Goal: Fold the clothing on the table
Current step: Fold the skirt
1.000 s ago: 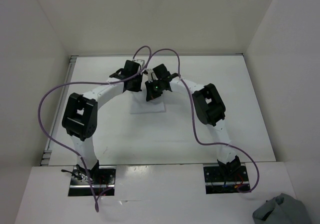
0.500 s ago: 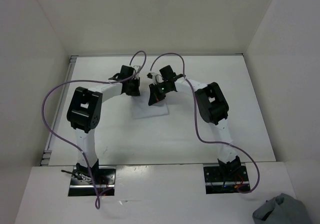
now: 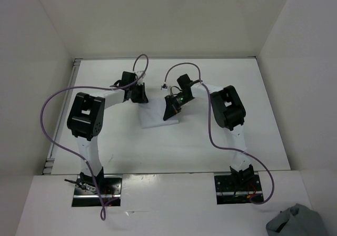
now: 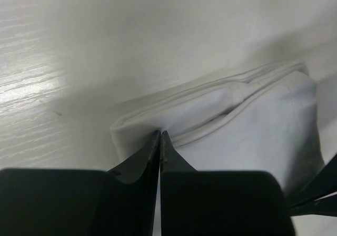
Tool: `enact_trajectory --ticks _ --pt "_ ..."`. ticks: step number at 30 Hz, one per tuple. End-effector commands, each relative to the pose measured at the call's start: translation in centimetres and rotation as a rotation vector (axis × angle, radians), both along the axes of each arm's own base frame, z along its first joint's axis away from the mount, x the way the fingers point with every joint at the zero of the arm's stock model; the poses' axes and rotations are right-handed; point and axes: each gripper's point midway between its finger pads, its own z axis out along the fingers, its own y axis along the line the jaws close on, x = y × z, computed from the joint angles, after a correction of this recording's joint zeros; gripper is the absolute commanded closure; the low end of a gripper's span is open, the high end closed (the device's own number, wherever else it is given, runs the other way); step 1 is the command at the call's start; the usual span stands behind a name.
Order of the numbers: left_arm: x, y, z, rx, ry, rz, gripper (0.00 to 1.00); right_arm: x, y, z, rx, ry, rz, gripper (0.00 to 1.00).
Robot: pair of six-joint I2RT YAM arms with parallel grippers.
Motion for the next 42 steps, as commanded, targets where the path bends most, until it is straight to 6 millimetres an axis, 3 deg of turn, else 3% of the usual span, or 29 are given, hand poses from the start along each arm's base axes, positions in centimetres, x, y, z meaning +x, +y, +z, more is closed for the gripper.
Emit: enact_trajectory --ticks 1,3,6,8,9,10,11,12,13,15,16,17,19,21,22,23,24,25,26,27,28,29,31,35,39,42 --pt "1.2 -1.2 3.5 -0.079 -0.11 -0.039 0.95 -0.5 -0.1 -0.3 0.002 0.039 0.01 1.0" --pt "1.2 -1.2 2.0 -0.07 -0.067 -0.038 0.95 0.0 -0.9 -2.1 -0.025 0.108 -0.029 1.0" --pt "1.3 -1.3 2.2 -0.086 -0.056 -0.06 0.91 0.3 -1.3 -1.5 0.024 0.132 -0.02 1.0" --pt "1.0 -1.3 3.7 -0.102 -0.093 -0.054 0.88 0.9 -1.8 1.5 0.084 0.076 -0.02 1.0" --pt "1.0 -1.2 6.7 -0.114 -0.152 -0.056 0.87 1.2 -2.3 2.4 0.092 0.058 -0.035 1.0" --pt "1.1 -1.1 8.4 -0.12 -0.186 -0.044 0.85 1.5 -2.5 3.6 0.114 0.027 -0.039 0.98" --pt "0.9 -0.4 9.4 -0.094 -0.195 -0.013 0.7 1.6 -2.5 4.7 0.125 0.0 -0.038 0.94" --pt "0.9 0.0 12.8 -0.091 -0.255 0.004 0.67 2.9 -3.5 7.0 0.106 -0.057 -0.08 0.85" --pt "1.4 0.1 16.0 -0.095 -0.305 0.013 0.67 3.7 -3.9 8.6 0.089 -0.099 -0.1 0.62" --pt "0.6 0.9 19.6 -0.072 -0.332 0.033 0.52 5.9 -5.6 12.3 0.029 -0.218 -0.189 0.45" --pt "0.3 1.1 21.6 -0.06 -0.337 0.035 0.46 6.5 -6.3 13.2 -0.004 -0.251 -0.227 0.27" --pt "0.1 1.6 22.7 -0.044 -0.343 0.055 0.4 7.1 -7.0 13.7 -0.053 -0.288 -0.267 0.2" --pt "-1.1 2.5 22.4 -0.004 -0.268 0.077 0.32 8.4 -9.5 14.9 -0.216 -0.394 -0.382 0.07" --pt "-2.1 3.0 22.3 0.016 -0.227 0.097 0.25 9.1 -12.3 14.6 -0.375 -0.444 -0.478 0.0" --pt "-3.0 3.5 22.2 0.033 -0.203 0.106 0.24 8.9 -13.1 15.8 -0.397 -0.484 -0.508 0.0" --pt "-3.8 3.7 22.6 0.031 -0.207 0.107 0.13 9.0 -14.4 16.2 -0.422 -0.509 -0.546 0.0" --pt "-4.8 3.9 21.5 0.039 -0.181 0.105 0.12 8.0 -15.6 14.8 -0.455 -0.49 -0.561 0.0" --pt "-5.4 4.4 21.1 0.054 -0.172 0.117 0.12 7.6 -17.4 16.9 -0.451 -0.556 -0.608 0.0" --pt "-6.2 4.9 21.5 0.059 -0.179 0.138 0.1 6.6 -18.3 16.0 -0.47 -0.551 -0.623 0.0" --pt "-7.0 5.7 20.4 0.097 -0.149 0.163 0.08 5.9 -18.9 16.2 -0.486 -0.573 -0.626 0.0" --pt "-7.6 6.4 20.5 0.119 -0.148 0.183 0.0 5.2 -20.2 17.7 -0.501 -0.618 -0.671 0.0" --pt "-7.8 7.2 20.1 0.156 -0.134 0.211 0.0 4.3 -20.8 17.0 -0.525 -0.611 -0.677 0.0" --pt "-9.1 8.4 19.4 0.24 -0.11 0.251 0.0 3.1 -22.5 17.9 -0.54 -0.634 -0.713 0.0" --pt "-11.2 9.4 19.4 0.259 -0.127 0.263 0.0 1.4 -24.0 19.1 -0.513 -0.656 -0.737 0.0" --pt "-12.4 10.3 20.8 0.249 -0.192 0.302 0.0 0.5 -25.0 21.0 -0.467 -0.705 -0.759 0.0" --pt "-13.0 11.3 20.8 0.294 -0.188 0.321 0.0 0.5 -25.3 21.1 -0.46 -0.713 -0.782 0.0"
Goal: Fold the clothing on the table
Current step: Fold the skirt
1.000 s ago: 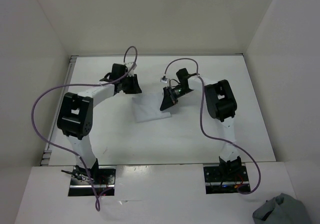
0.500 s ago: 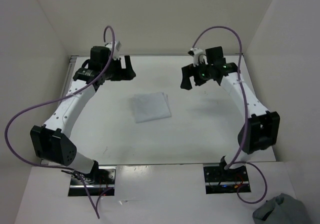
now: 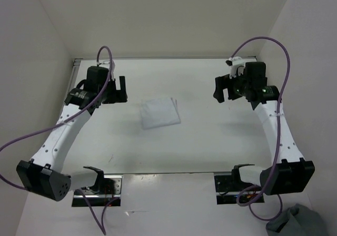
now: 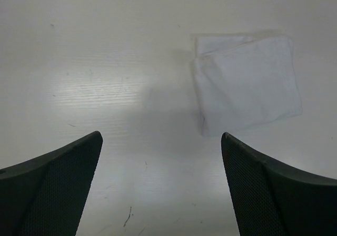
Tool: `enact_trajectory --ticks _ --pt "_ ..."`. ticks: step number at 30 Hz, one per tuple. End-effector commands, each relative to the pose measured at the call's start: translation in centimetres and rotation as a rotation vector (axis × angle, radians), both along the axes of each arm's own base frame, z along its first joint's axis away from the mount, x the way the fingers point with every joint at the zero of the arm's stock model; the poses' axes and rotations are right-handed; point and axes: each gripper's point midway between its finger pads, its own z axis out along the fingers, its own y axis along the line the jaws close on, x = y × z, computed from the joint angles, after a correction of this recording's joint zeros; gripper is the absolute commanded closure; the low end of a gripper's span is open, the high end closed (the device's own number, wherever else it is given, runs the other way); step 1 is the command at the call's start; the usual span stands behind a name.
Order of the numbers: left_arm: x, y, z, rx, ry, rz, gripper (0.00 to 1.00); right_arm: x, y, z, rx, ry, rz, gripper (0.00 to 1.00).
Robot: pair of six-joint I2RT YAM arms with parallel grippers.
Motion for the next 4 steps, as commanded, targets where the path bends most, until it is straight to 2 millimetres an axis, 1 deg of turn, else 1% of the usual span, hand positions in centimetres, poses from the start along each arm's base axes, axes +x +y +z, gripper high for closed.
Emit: enact_trajectory --ticks 1,3,4 --pt "-0.6 1.6 0.4 0.057 -0.023 0.059 0.0 -0.5 0.3 0.4 0.011 -0.032 0.032 0.0" --pt "-1.0 1.7 -0.1 0.059 -0.015 0.059 0.0 -0.8 1.4 -1.1 0.042 0.028 0.09 0.0" --pt "-1.3 2.0 -0.3 0.069 -0.016 0.069 0.0 -0.9 1.6 -1.0 0.053 0.029 0.103 0.0"
